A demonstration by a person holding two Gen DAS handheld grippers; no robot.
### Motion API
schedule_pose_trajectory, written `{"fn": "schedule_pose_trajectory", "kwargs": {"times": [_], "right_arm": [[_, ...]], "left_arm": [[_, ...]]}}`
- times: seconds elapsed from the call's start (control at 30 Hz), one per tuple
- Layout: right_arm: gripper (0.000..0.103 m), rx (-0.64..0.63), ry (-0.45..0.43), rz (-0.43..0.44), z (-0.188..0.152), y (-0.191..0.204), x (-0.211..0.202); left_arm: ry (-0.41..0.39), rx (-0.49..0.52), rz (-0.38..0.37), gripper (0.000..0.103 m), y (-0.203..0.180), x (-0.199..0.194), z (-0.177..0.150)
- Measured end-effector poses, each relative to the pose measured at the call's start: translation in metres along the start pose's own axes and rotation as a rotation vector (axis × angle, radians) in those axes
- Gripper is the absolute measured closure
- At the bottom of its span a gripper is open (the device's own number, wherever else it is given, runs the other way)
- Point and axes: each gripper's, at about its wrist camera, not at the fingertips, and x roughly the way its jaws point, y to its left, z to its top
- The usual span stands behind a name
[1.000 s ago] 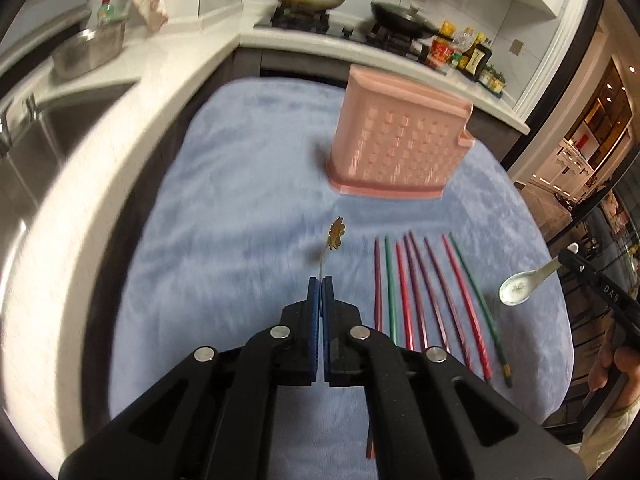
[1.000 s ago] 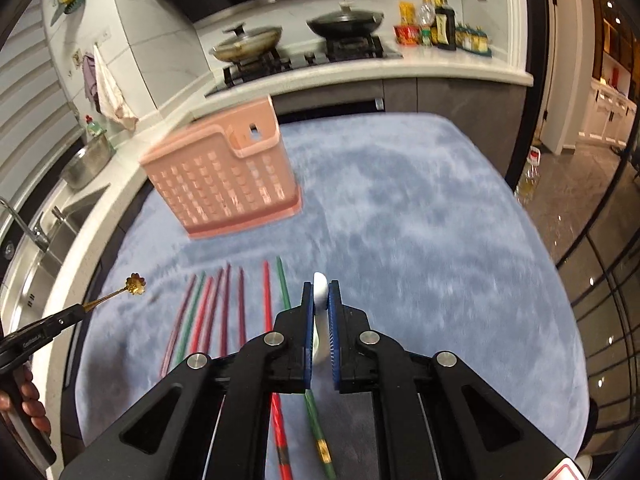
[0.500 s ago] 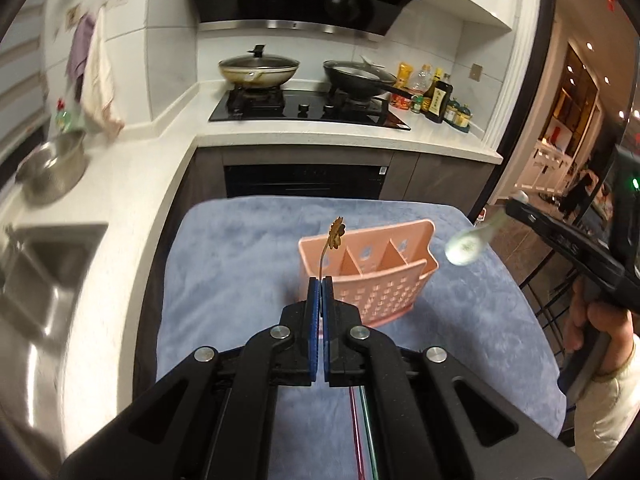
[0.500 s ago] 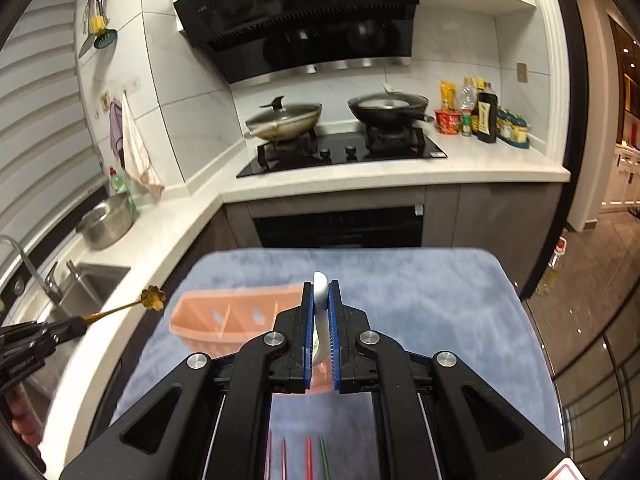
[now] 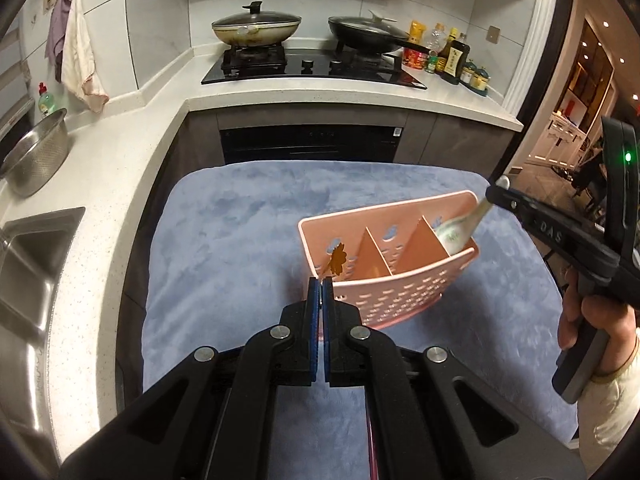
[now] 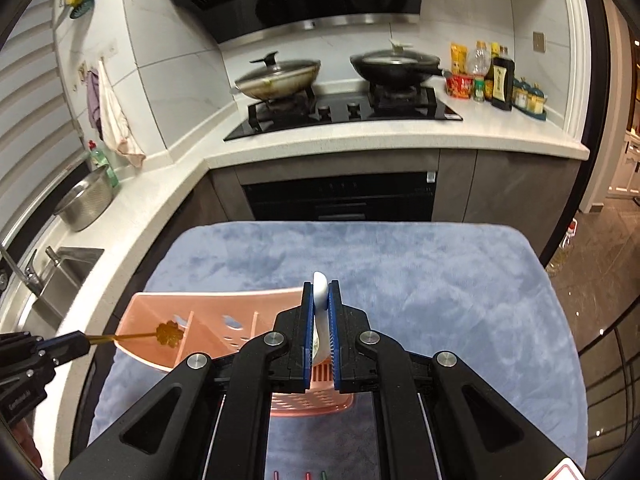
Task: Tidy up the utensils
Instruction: 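Carry both spoons over the pink holder and open both tools to drop them in, then move both open tools back down toward the row of chopsticks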
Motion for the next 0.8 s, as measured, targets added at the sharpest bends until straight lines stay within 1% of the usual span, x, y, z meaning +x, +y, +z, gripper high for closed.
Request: {"fn": "schedule_pose_trajectory", "kwargs": {"times": [0.03, 0.07, 0.1, 0.13, 0.17, 0.2, 0.23, 0.27, 0.33, 0.37, 0.43, 0.47, 0.53, 0.6, 0.67, 0.7, 0.8], "right_arm": [[0.095, 0.008, -0.003, 0.0, 0.0, -0.002, 0.001], [0.091, 0.009, -0.014, -0.005, 0.0, -0.003, -0.002], [0.088, 0.005, -0.026, -0.015, 0.001, -0.002, -0.005], [0.083, 0.0, -0.038, -0.021, 0.002, -0.002, -0.009], [0.076, -0.005, -0.054, -0.028, 0.003, -0.002, -0.015], [0.074, -0.011, -0.071, -0.033, 0.004, -0.002, -0.023], [0.072, -0.014, -0.08, -0.035, 0.004, -0.002, -0.029], [0.069, -0.015, -0.088, -0.036, 0.003, -0.002, -0.036], [0.066, -0.014, -0.1, -0.031, -0.001, -0.004, -0.051], [0.064, -0.013, -0.102, -0.03, -0.005, -0.005, -0.059], [0.06, -0.017, -0.102, -0.032, -0.015, -0.007, -0.073], [0.058, -0.021, -0.1, -0.036, -0.022, -0.008, -0.08], [0.057, -0.025, -0.088, -0.053, -0.041, -0.011, -0.092], [0.057, -0.027, -0.064, -0.077, -0.066, -0.016, -0.101], [0.057, -0.025, -0.037, -0.097, -0.088, -0.021, -0.106], [0.057, -0.023, -0.011, -0.112, -0.107, -0.024, -0.11], [0.057, -0.016, 0.056, -0.131, -0.146, -0.031, -0.116]], "left_arm": [[-0.006, -0.003, 0.0, 0.098, -0.001, 0.0, 0.001], [-0.02, -0.016, 0.007, 0.098, 0.001, 0.002, 0.002], [-0.031, -0.023, 0.013, 0.091, 0.002, 0.002, 0.003], [-0.049, -0.032, 0.032, 0.076, 0.003, 0.001, 0.004], [-0.059, -0.039, 0.047, 0.068, 0.005, 0.0, 0.005], [-0.075, -0.049, 0.061, 0.058, 0.006, -0.003, 0.005], [-0.094, -0.057, 0.069, 0.055, 0.008, -0.007, 0.004], [-0.105, -0.062, 0.076, 0.054, 0.009, -0.011, 0.003], [-0.116, -0.068, 0.089, 0.048, 0.009, -0.018, 0.001], [-0.122, -0.072, 0.096, 0.047, 0.01, -0.023, -0.003], [-0.131, -0.081, 0.105, 0.041, 0.01, -0.032, -0.01], [-0.138, -0.085, 0.108, 0.04, 0.01, -0.037, -0.016], [-0.139, -0.09, 0.12, 0.037, 0.011, -0.045, -0.035], [-0.119, -0.093, 0.124, 0.034, 0.01, -0.047, -0.055], [-0.081, -0.094, 0.114, 0.034, 0.009, -0.046, -0.079], [-0.054, -0.095, 0.116, 0.034, 0.008, -0.044, -0.093], [0.027, -0.097, 0.107, 0.034, 0.006, -0.039, -0.135]]}}
